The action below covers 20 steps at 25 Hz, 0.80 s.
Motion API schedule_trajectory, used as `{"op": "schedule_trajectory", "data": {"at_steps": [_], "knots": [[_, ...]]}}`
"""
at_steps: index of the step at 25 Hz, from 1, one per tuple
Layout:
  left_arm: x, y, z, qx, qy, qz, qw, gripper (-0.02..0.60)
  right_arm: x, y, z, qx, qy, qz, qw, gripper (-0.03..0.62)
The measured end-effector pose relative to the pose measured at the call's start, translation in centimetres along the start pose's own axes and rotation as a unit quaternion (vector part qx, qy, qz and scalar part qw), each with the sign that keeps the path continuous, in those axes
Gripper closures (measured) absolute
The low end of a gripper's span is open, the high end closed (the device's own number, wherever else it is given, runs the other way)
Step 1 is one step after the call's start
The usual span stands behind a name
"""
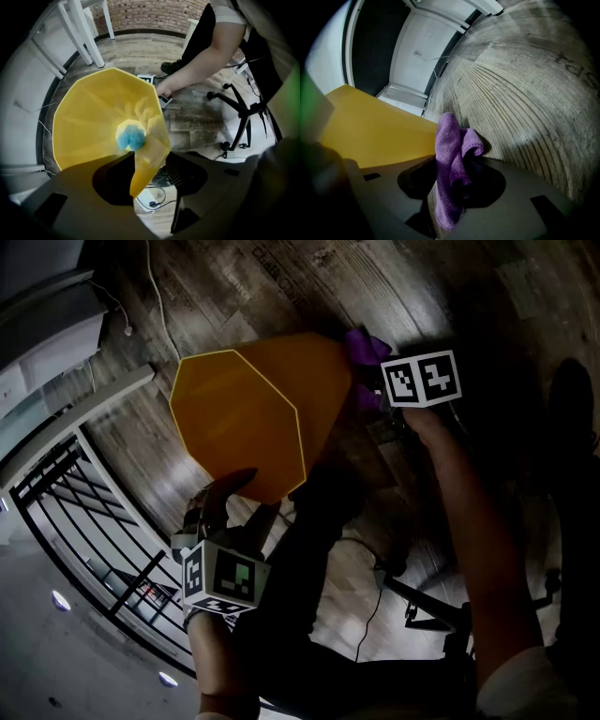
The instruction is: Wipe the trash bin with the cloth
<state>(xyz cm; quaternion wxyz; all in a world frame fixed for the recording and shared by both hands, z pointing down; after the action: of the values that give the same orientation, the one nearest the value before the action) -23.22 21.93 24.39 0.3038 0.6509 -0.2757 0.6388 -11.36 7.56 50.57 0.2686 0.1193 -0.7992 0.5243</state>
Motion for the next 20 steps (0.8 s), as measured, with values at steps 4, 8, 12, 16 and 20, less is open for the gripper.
{"op": "schedule_trajectory", "data": {"at_steps": [4,8,12,16,20], "knots": [[1.3,0.5,-0.6,-0.016,0.008,0.012,0.9998,0.390,0.0,0.0,-0.1,0.006,-0.002,-0.002,1.000,0.427],[1.8,0.8,0.0,-0.046,0.003,0.017,0.9988,0.422,-0.2,-0.2,-0.3,0.025,-0.011,0.006,1.000,0.427],[1.5,1.6,2.7,-0.071,-0.039,0.039,0.9960,0.457,-0.5,-0.5,-0.5,0.036,-0.019,0.010,0.999,0.427],[1.0,2.4,5.8,-0.081,-0.091,0.074,0.9898,0.545,-1.1,-0.6,-0.1,0.042,-0.029,0.012,0.999,0.427],[0.9,3.0,7.1,-0.099,-0.104,0.090,0.9855,0.554,-2.8,0.5,2.0,0.033,-0.062,0.030,0.997,0.427]]}}
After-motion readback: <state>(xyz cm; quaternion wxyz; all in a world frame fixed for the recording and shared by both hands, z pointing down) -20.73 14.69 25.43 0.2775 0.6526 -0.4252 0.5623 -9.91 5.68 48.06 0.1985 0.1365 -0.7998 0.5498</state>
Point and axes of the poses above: the fingertips, and each gripper's own axes: x forward along the fingers, y to its left, z out of its top, the point moved 6 cm from there along -x, backward along the fingers, and after that the axes turned 11 degrees about -x, right-handed, at the moved point
